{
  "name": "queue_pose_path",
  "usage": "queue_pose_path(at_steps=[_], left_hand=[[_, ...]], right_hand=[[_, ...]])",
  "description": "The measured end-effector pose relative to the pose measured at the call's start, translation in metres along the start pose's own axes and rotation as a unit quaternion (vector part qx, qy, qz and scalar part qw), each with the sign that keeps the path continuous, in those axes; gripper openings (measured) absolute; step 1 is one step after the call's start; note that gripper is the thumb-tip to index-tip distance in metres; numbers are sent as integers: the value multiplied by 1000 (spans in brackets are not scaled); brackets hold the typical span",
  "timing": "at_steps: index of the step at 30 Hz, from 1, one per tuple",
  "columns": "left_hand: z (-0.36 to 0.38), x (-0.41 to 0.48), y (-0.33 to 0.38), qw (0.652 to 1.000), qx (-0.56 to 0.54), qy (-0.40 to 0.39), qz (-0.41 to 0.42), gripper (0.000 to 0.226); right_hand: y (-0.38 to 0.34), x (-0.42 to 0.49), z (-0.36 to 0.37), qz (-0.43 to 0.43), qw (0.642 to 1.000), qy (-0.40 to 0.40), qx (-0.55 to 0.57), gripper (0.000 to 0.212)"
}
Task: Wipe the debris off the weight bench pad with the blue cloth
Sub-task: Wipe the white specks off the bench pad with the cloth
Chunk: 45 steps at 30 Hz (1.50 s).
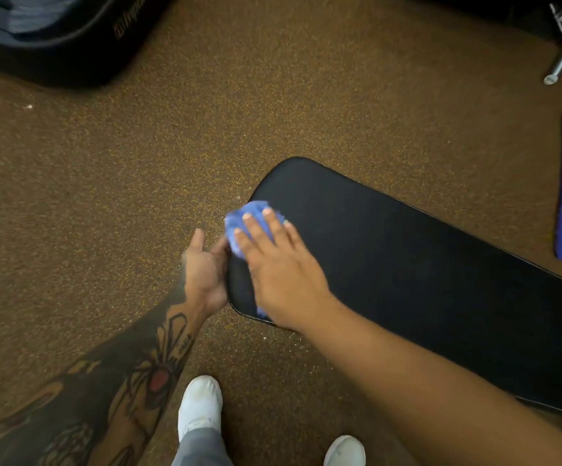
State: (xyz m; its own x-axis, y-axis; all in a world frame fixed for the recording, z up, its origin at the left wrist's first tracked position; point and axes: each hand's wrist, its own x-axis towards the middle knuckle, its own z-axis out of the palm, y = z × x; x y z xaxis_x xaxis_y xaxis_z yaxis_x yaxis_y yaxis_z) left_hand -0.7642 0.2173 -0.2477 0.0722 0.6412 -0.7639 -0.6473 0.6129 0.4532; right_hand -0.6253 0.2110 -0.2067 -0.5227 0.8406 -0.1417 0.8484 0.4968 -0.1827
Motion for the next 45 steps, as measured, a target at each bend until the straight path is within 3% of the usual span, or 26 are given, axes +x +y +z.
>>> queue_pose_path(at_steps=[5, 11, 16, 20, 22, 27, 30, 32, 35, 38, 45], left_hand=[[-4, 1, 0, 1000, -1, -14, -8, 79], [-4, 0, 1, 1000, 9, -4, -7, 82], [-4, 5, -2, 999, 49, -8, 3, 73], [-2, 8, -3, 996, 90, -5, 14, 65], [-2, 10, -5, 994, 107, 6, 16, 62], [-5, 9, 0, 993, 114, 3, 3, 68], [-5, 8, 2, 993, 114, -4, 11, 67], [-4, 7, 0, 994, 109, -14, 8, 66], [-5, 6, 1, 995, 100, -13, 6, 67], [-4, 7, 2, 994, 107, -4, 9, 65], [1, 0, 1, 993, 114, -32, 17, 62]], right_hand=[[-1, 25, -5, 104, 993, 22, 48, 63], [-41, -33, 9, 19, 998, 3, 58, 65], [5, -54, 8, 162, 986, 34, 27, 55], [1, -36, 5, 219, 971, 45, 83, 58], [-21, -31, 5, 207, 972, 49, 103, 64], [-52, -49, 15, 74, 994, 18, 78, 72], [-37, -45, 15, 125, 989, 40, 75, 67], [-39, -38, 12, 148, 984, 25, 93, 76], [-58, -38, 13, 129, 986, 24, 103, 84], [-60, -53, 20, 97, 992, 31, 75, 75], [-15, -18, 9, 264, 959, 74, 64, 58]])
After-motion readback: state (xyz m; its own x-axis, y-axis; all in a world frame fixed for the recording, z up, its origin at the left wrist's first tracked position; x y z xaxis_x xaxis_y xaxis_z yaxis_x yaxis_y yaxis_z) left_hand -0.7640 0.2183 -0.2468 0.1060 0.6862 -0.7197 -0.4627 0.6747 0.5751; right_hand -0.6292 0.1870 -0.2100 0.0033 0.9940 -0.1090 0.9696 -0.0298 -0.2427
